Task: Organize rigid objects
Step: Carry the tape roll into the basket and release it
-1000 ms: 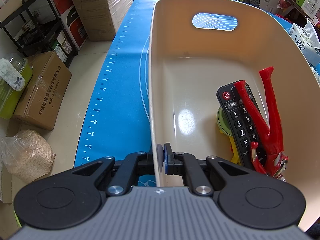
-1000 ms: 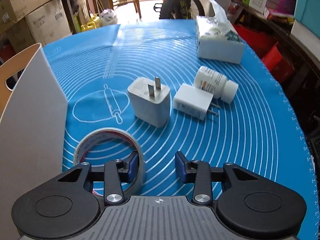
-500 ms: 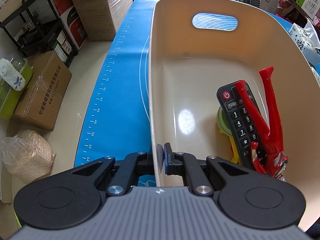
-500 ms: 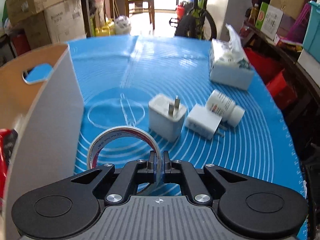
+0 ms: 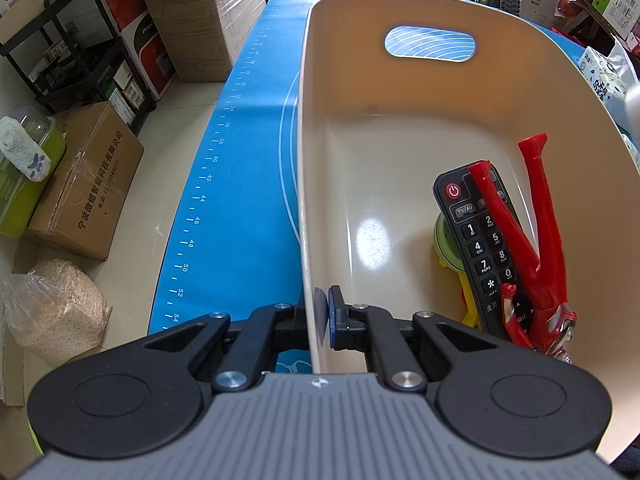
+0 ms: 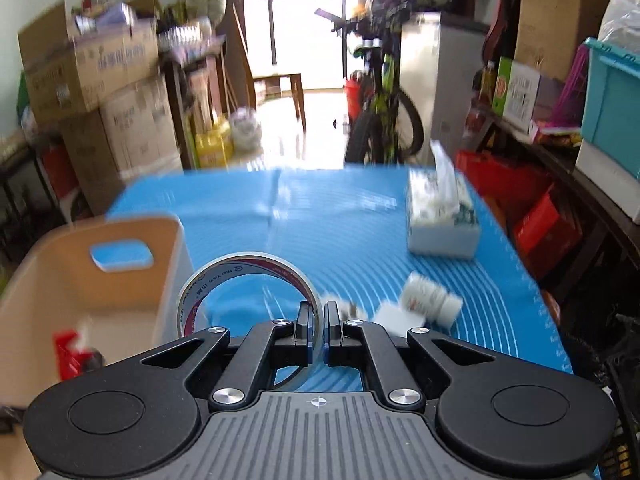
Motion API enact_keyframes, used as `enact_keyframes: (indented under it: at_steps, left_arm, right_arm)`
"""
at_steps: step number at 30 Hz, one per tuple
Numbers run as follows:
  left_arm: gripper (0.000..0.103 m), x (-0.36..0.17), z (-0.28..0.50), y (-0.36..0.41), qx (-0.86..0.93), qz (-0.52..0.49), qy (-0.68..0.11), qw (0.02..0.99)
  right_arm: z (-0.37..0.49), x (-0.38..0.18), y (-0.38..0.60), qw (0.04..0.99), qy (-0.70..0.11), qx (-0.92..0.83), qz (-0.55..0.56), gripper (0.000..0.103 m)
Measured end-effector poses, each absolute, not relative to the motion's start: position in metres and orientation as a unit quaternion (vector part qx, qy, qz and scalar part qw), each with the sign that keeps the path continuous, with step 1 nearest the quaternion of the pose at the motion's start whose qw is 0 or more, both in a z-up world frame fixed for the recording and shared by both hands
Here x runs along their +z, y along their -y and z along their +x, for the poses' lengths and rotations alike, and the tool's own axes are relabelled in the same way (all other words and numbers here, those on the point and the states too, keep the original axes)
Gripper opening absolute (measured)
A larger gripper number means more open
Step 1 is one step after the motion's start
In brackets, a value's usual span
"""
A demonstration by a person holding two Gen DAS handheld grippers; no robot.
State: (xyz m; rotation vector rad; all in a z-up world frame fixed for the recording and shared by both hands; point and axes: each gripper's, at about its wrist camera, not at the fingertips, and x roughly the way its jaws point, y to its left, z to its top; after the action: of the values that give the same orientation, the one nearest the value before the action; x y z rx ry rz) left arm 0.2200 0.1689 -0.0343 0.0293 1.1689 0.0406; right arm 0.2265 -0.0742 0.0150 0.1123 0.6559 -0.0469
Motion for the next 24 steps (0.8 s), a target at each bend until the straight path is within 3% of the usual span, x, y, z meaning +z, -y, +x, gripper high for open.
enact_keyframes:
  at_steps: [6, 24]
  left_arm:
    - [0.01, -0.034, 0.22, -0.169, 0.019, 0.014, -0.552, 0.834]
    - [0.01, -0.035, 0.22, -0.168, 0.019, 0.015, -0.552, 0.834]
  right_arm:
    - [0.215, 0.036, 0.039, 0.954, -0.294, 0.041, 0.045, 0.016]
    - [0.214, 0.003, -0.056, 0.916, -0.365, 0.159, -0.05, 0.016]
